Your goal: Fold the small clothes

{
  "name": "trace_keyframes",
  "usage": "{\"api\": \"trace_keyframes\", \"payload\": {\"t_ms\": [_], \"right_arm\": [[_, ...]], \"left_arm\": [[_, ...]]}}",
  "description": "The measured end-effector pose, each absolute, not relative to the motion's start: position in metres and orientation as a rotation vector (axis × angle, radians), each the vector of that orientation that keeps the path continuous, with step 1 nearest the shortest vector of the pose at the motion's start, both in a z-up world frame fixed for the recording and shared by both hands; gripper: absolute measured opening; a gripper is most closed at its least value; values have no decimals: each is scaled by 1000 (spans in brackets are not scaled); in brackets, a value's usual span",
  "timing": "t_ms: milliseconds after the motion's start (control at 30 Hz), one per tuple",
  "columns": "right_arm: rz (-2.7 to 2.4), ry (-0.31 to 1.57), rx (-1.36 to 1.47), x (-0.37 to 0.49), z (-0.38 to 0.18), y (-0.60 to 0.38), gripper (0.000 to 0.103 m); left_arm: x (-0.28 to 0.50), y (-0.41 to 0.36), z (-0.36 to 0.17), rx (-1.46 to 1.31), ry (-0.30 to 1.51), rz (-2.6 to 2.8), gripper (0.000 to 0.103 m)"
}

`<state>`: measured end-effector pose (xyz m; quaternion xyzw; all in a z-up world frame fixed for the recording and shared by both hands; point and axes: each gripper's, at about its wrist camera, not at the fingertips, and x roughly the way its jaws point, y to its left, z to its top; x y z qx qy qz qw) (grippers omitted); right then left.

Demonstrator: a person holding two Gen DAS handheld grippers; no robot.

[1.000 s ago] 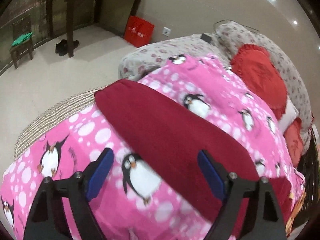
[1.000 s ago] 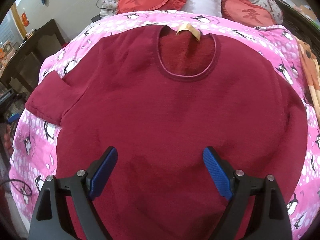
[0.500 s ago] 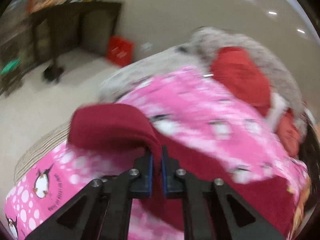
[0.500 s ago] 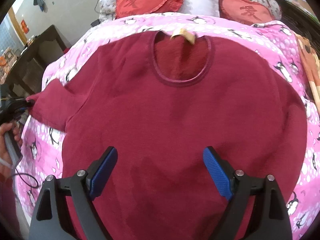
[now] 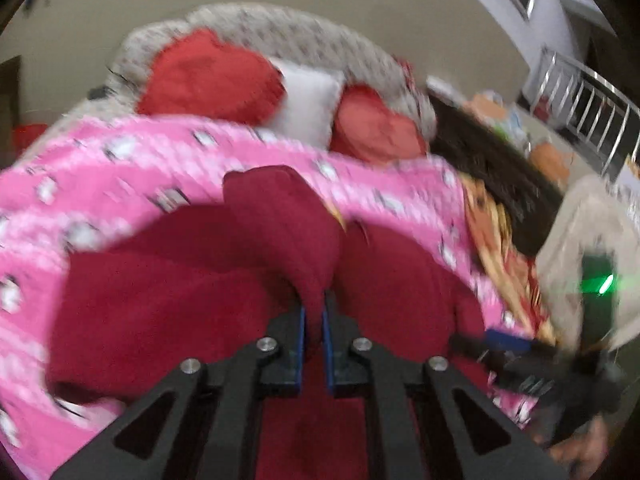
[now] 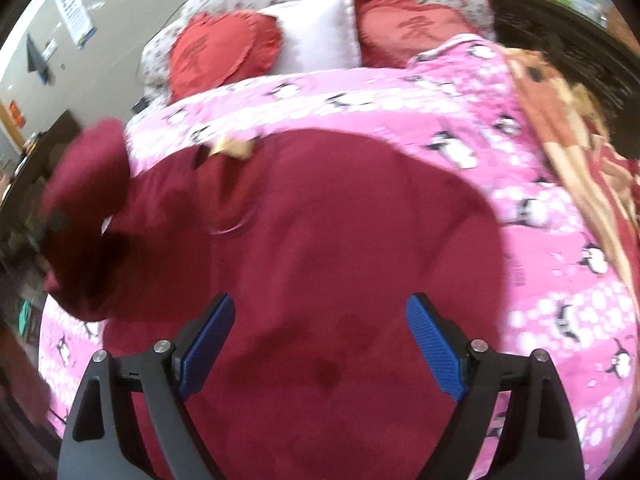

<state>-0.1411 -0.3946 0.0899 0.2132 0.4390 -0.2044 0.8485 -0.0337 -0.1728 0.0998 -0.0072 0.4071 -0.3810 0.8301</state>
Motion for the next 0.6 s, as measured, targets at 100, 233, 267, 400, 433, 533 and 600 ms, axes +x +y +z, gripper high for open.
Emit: {"api": "trace_keyframes", "payload": {"t_ms": [100, 233, 267, 400, 433, 533, 600], "right_arm": [[-449, 935, 473, -154, 87, -410, 70], [-439, 939, 496, -159, 83, -418, 70], [-433, 935, 498, -159, 83, -418, 70], [-367, 907, 515, -151, 88, -411, 70], [-352, 902, 516, -150, 89, -408, 70], [-308, 896, 498, -137, 91, -398, 70], [-265, 904, 506, -129, 88, -391, 70]], "left_arm": [[-52, -197, 73, 62, 891, -815, 30], [-66, -199, 68, 105, 916, -868, 62], [-70, -193, 75, 105, 904, -882, 68], [-79, -155, 104, 78, 806, -871, 90], [-76, -148, 110, 67, 793, -855, 91], [-61, -120, 115, 51, 801, -777, 91], [-49, -104, 110, 68, 817, -713, 91]]}}
